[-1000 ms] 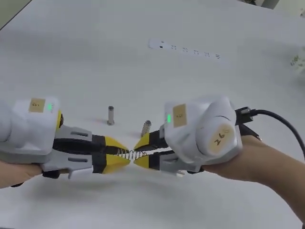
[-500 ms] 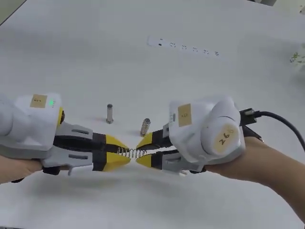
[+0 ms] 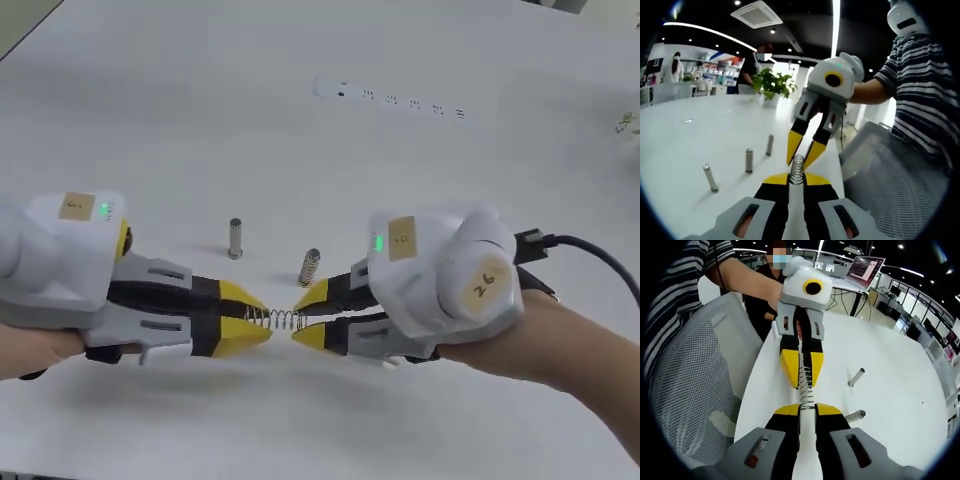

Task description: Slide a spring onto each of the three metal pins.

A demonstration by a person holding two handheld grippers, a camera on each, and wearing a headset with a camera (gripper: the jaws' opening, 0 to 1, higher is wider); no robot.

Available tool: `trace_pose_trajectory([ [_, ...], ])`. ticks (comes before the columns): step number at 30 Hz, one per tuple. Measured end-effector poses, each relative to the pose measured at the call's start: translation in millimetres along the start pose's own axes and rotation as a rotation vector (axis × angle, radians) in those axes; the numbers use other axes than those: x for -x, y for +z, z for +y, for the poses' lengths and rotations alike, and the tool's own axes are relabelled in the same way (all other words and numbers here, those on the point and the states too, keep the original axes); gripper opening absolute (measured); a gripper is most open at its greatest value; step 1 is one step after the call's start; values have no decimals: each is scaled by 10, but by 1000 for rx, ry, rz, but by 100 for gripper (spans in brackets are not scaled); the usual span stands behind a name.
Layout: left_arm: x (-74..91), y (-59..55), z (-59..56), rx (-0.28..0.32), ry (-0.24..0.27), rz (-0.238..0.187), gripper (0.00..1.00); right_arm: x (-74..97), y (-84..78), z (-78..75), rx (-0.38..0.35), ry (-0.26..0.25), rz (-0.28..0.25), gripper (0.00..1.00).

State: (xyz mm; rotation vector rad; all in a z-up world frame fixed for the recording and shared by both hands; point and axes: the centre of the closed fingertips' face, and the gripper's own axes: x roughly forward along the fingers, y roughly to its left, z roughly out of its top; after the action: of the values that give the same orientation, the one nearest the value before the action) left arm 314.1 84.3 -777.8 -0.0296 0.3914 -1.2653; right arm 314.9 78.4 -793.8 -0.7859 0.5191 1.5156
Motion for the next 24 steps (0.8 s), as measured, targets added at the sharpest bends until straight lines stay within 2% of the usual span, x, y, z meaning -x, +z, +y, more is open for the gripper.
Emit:
trace_pose_trajectory([
  [10,5,-5,8,13,-2,4,2,60,59,-14,14,9,-27,8],
  [24,10,-46,2,11,-3,21,2,134,185,-20,-17,31,-81,8],
])
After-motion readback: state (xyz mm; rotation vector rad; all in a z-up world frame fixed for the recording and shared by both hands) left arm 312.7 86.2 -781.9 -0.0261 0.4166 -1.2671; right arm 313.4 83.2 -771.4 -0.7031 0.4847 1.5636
